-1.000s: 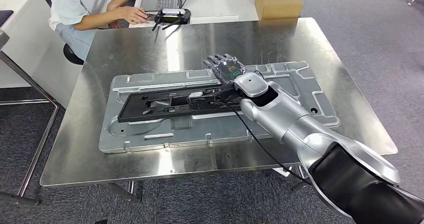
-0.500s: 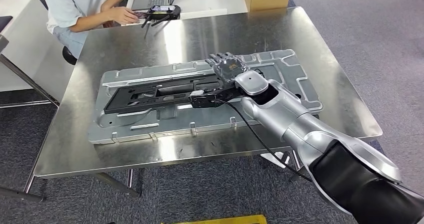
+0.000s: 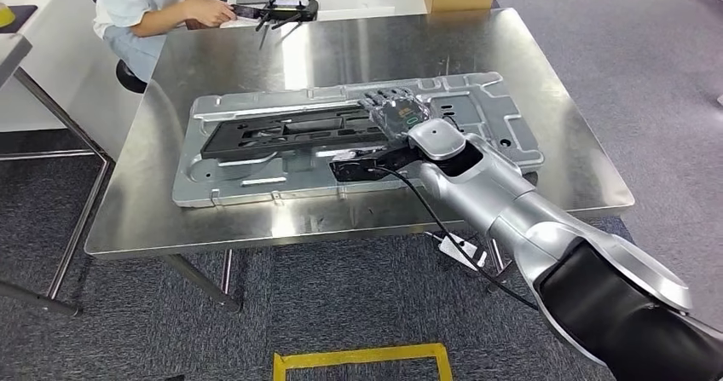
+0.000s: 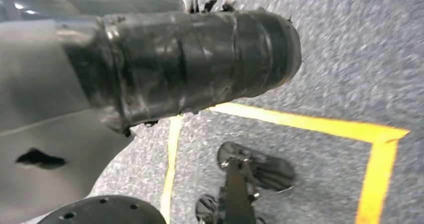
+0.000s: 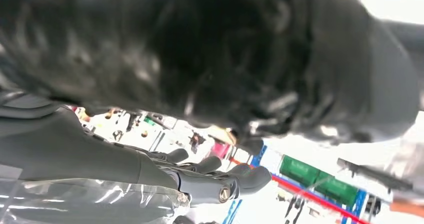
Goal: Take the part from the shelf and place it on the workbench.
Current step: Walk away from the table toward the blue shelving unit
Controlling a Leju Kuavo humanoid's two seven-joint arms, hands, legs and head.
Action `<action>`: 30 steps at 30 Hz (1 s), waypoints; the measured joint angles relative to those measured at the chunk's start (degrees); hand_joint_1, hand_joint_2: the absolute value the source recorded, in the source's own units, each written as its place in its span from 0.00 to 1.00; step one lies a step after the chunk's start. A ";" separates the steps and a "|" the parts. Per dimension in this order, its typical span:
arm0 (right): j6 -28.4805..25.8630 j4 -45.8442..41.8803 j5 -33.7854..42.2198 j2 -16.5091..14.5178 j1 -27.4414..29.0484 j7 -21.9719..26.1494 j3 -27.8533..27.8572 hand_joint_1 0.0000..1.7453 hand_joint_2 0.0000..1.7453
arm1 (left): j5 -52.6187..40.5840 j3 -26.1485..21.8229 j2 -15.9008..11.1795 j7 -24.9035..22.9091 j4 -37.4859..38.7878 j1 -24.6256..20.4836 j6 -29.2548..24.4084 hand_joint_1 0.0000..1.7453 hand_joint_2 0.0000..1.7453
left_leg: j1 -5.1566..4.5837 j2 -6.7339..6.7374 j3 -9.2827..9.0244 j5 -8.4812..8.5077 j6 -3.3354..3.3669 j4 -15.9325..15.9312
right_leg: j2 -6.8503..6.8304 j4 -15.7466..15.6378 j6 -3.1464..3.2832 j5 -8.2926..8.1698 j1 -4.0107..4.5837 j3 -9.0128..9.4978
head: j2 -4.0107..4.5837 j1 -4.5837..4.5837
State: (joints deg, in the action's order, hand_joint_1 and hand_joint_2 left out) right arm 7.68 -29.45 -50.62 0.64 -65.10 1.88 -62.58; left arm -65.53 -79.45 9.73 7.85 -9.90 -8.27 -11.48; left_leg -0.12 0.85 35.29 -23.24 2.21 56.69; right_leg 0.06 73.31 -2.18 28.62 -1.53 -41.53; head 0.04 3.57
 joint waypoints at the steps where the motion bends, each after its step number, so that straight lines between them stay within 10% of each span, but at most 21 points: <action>1: 0.15 -0.01 -0.17 0.01 0.00 -0.01 -0.01 0.00 0.00 | 0.00 0.00 0.01 0.00 0.00 -0.01 0.04 0.00 0.00 | 0.27 0.00 1.15 0.29 -0.37 0.79 | -0.04 -1.93 -0.48 -1.28 -0.35 2.14 | 0.00 -0.02; 4: 0.06 -0.09 -0.61 -0.03 -0.09 -0.12 -0.02 0.00 0.00 | 0.00 0.00 -0.03 0.01 -0.01 -0.02 0.05 0.00 0.00 | 0.56 -0.10 4.18 0.83 -1.55 3.31 | 0.14 -9.62 -0.64 -0.14 -0.46 7.64 | -0.01 -0.21; 8: -0.08 -0.13 -0.80 -0.04 0.20 -0.15 -0.05 0.00 0.00 | -0.13 -0.02 -0.02 -0.03 0.00 0.26 0.04 0.00 0.00 | 0.81 -0.32 5.56 1.45 -2.91 4.08 | 0.24 -10.99 1.78 -0.62 -0.13 6.81 | -0.01 -0.30; 13: -0.09 -0.13 -0.81 -0.04 0.34 -0.15 -0.07 0.00 0.00 | -0.18 -0.02 0.04 -0.11 0.00 0.39 0.14 0.00 0.00 | 1.04 -0.35 8.16 -9.79 -3.85 16.77 | 0.03 -11.32 3.06 -3.80 -0.06 3.59 | 0.00 -0.03; 15: -0.07 -0.13 -0.81 -0.02 0.47 -0.15 -0.07 0.00 0.00 | -0.16 -0.01 0.01 -0.11 0.00 0.31 0.25 0.00 0.00 | 1.00 -0.37 6.26 -9.06 -3.62 18.18 | 0.05 -11.29 3.02 -5.13 0.05 1.90 | 0.00 -0.02; 19: -0.08 -0.28 -0.91 0.08 0.36 -0.14 -0.06 0.00 0.00 | -0.10 -0.02 -0.08 -0.11 -0.02 -0.02 0.35 0.00 0.00 | 0.35 -0.48 -4.63 -7.46 -2.23 5.70 | -0.03 -11.68 2.29 -7.65 0.05 -0.08 | -0.01 -0.05; 23: -0.05 -0.39 -0.97 0.25 0.31 -0.14 -0.06 0.00 0.00 | -0.07 -0.02 -0.10 -0.11 -0.01 -0.17 0.36 0.00 0.00 | -0.07 -0.38 -5.69 -6.06 -1.41 1.06 | -0.20 -13.75 0.81 -9.81 -0.01 0.24 | -0.01 0.22; 28: 0.02 -0.37 -0.98 0.64 0.43 -0.11 -0.07 0.00 0.00 | 0.07 -0.02 -0.10 -0.01 -0.01 -0.08 0.22 0.00 0.00 | 0.14 0.05 -2.03 -1.51 -0.23 -0.04 | -0.11 -2.11 0.41 1.64 0.36 -2.07 | -0.01 -0.34; 30: 0.11 -0.37 -0.98 0.68 0.57 -0.11 -0.08 0.00 0.00 | 0.23 -0.03 -0.11 0.32 -0.02 -0.06 -0.09 0.00 0.00 | 0.02 0.05 0.29 -0.20 -0.29 0.56 | -0.11 1.66 0.33 0.80 0.41 -1.17 | 0.00 -0.39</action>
State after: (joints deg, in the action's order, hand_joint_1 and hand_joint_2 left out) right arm 7.79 -29.81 -51.60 1.33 -64.53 1.77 -62.66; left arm -65.30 -79.48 9.62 8.16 -9.92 -8.33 -11.57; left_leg -0.10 0.90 35.58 -23.44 1.92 57.25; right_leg -0.05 74.97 -1.85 29.42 -1.12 -42.70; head 0.04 3.19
